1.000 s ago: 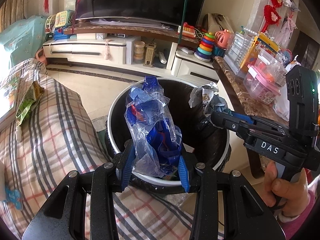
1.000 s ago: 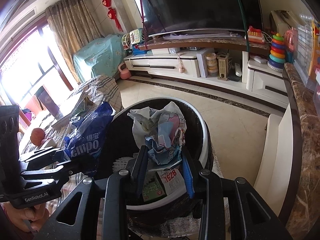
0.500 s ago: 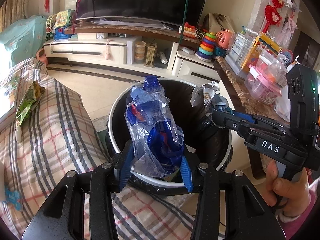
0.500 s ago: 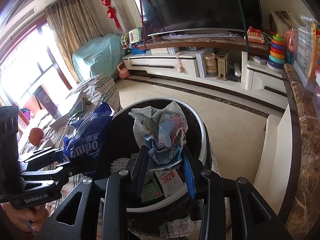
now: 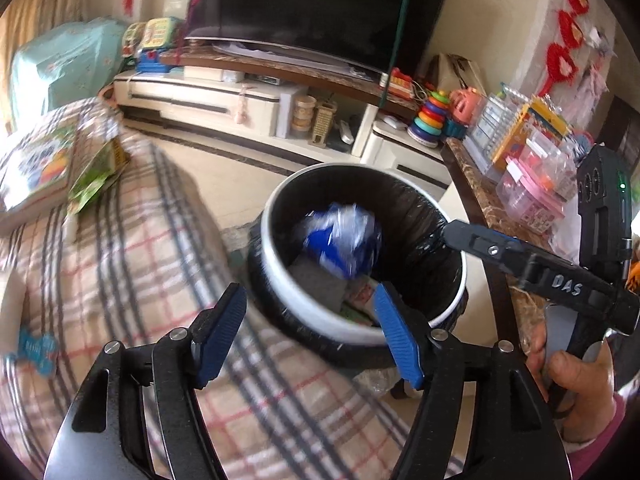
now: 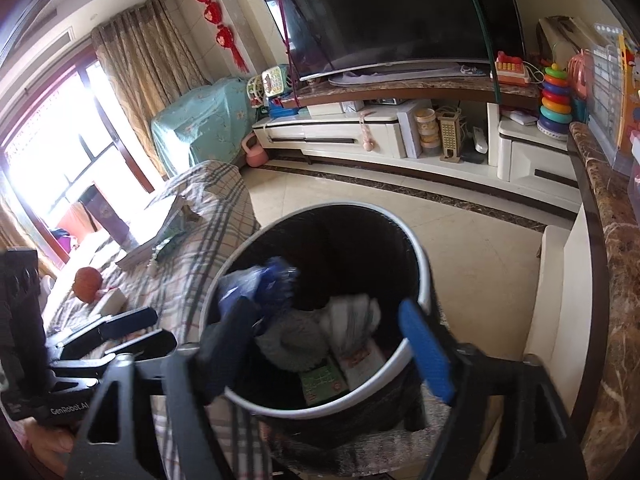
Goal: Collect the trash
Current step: 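Lower both tools into the bin and open them to drop bag and paper, then move both tools back over the bed toward the foam block and drink pouch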
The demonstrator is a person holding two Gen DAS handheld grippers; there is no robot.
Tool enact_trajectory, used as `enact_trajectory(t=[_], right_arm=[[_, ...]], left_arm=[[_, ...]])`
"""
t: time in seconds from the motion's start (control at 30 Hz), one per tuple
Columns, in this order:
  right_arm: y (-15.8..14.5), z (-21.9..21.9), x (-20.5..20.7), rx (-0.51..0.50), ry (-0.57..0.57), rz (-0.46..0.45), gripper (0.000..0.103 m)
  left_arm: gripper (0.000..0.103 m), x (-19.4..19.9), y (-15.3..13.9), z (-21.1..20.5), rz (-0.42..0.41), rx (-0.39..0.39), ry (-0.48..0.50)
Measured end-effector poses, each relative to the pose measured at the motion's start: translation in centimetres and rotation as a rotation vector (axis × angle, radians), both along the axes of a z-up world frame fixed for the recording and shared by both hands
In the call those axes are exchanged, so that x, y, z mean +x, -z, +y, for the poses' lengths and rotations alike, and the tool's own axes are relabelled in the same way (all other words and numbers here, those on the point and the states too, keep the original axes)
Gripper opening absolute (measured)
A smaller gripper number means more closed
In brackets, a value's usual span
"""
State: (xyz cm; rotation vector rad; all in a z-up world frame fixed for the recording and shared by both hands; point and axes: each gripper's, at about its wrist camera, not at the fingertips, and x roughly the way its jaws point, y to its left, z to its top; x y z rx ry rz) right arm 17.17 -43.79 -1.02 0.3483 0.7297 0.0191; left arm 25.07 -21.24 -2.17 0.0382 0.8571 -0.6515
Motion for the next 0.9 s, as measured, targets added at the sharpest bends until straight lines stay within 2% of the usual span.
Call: enact_trajectory(t=[0.27, 0.9], right_arm=[[-0.5, 3.6, -1.1, 0.013, -0.046, -0.037, 0.095], [1.7, 13.0, -2.1, 0.060, -0.230, -0.019, 0.096]], left_arm=[[0.071, -1.8, 0.7, 5.7, 0.016, -0.025, -0.108], [0.073, -4.8, 2.9, 17.7, 0.043, -0.036, -0.345]])
